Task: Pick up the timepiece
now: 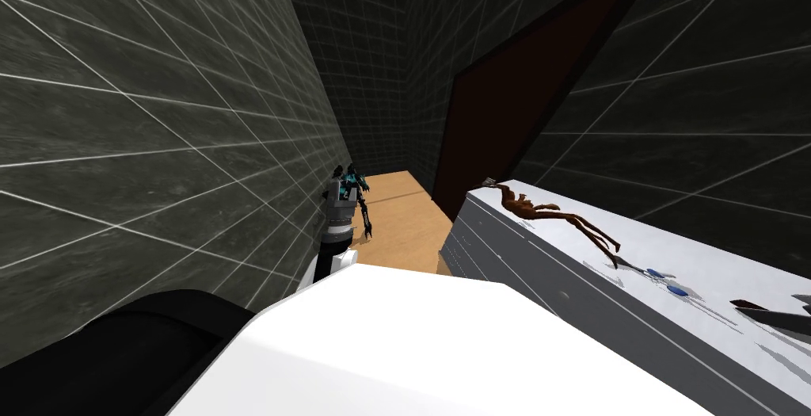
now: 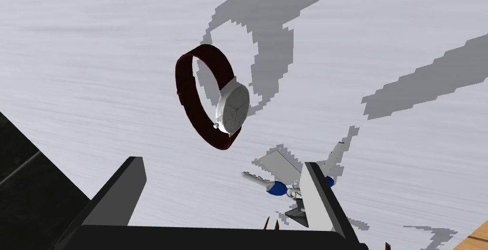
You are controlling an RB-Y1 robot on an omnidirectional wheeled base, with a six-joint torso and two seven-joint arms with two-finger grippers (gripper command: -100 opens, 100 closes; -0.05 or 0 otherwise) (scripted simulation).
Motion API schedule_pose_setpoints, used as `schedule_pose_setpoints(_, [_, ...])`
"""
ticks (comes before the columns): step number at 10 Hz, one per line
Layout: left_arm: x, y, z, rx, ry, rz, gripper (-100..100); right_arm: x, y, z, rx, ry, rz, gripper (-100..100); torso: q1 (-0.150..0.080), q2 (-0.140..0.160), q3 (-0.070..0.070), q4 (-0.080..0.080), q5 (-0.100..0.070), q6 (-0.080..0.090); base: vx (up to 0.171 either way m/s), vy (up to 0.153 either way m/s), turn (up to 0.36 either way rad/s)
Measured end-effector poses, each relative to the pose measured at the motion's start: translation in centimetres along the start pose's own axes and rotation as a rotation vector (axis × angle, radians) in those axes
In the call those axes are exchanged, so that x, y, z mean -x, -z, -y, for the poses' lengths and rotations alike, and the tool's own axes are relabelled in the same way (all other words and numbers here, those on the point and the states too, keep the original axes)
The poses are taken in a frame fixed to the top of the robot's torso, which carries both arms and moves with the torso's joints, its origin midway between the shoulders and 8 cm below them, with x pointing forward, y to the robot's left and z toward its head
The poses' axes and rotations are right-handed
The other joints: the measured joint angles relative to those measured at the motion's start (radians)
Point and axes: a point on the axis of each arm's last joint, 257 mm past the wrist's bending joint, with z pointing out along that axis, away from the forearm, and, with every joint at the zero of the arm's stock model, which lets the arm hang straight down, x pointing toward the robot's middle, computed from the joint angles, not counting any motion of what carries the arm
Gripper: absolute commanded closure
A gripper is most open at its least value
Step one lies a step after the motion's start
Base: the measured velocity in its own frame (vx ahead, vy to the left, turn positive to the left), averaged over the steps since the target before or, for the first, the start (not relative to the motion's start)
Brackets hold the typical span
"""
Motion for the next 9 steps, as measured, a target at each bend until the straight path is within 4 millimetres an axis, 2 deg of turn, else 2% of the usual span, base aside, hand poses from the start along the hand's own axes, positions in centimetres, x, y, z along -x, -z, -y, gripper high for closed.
schedule_pose_setpoints(1, [0.0, 0.0, 0.0, 0.0, 0.0, 0.0, 0, 0.3, -0.4, -0.1, 0.002, -0.01, 0.021, -100, -0.002, 0.006, 0.003, 0.001, 0.0, -0.002, -0.15, -0.062, 0.46])
schedule_pose_setpoints(2, [0.0, 0.0, 0.0, 0.0, 0.0, 0.0, 0, -0.4, -0.5, -0.4, 0.011, 0.003, -0.006, -100, -0.003, 0.007, 0.004, 0.001, -0.001, -0.002, -0.072, -0.035, 0.123])
schedule_pose_setpoints(9, [0.0, 0.0, 0.0, 0.0, 0.0, 0.0, 0, -5.3, 0.0, -0.2, 0.028, 0.201, -0.228, -100, 0.001, 0.0, 0.0, 0.0, 0.0, 0.0, 0.003, 0.001, -0.014])
